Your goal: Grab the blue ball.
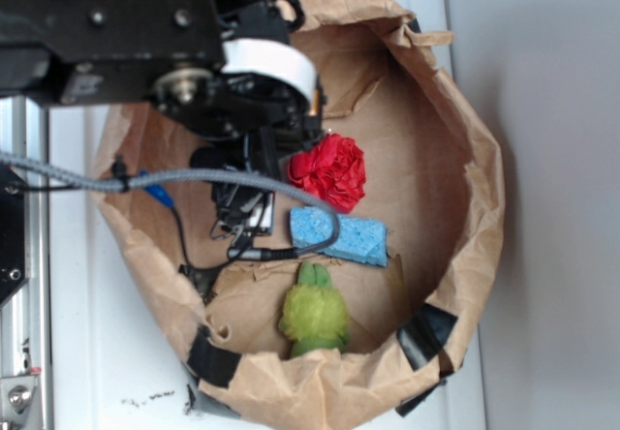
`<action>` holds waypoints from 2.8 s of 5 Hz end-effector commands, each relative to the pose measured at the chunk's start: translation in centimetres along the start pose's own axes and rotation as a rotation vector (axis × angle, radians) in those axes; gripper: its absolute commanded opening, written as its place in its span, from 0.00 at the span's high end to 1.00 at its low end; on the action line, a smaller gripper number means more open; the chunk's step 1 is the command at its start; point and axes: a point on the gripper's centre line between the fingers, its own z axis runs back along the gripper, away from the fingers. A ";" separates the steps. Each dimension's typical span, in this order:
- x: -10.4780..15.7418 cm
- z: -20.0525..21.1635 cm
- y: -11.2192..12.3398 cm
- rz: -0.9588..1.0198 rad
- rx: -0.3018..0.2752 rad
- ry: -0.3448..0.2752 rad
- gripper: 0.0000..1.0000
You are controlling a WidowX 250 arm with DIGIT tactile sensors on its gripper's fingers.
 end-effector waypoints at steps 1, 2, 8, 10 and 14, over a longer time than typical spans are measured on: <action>0.0 -2.3 1.3 0.003 0.047 -0.002 0.00; -0.7 -3.3 1.3 -0.017 0.064 -0.037 0.00; -4.7 0.3 1.9 0.024 0.023 0.005 0.00; -4.8 0.1 1.4 0.023 0.038 0.012 0.00; -4.2 0.5 1.3 0.036 0.027 0.021 0.00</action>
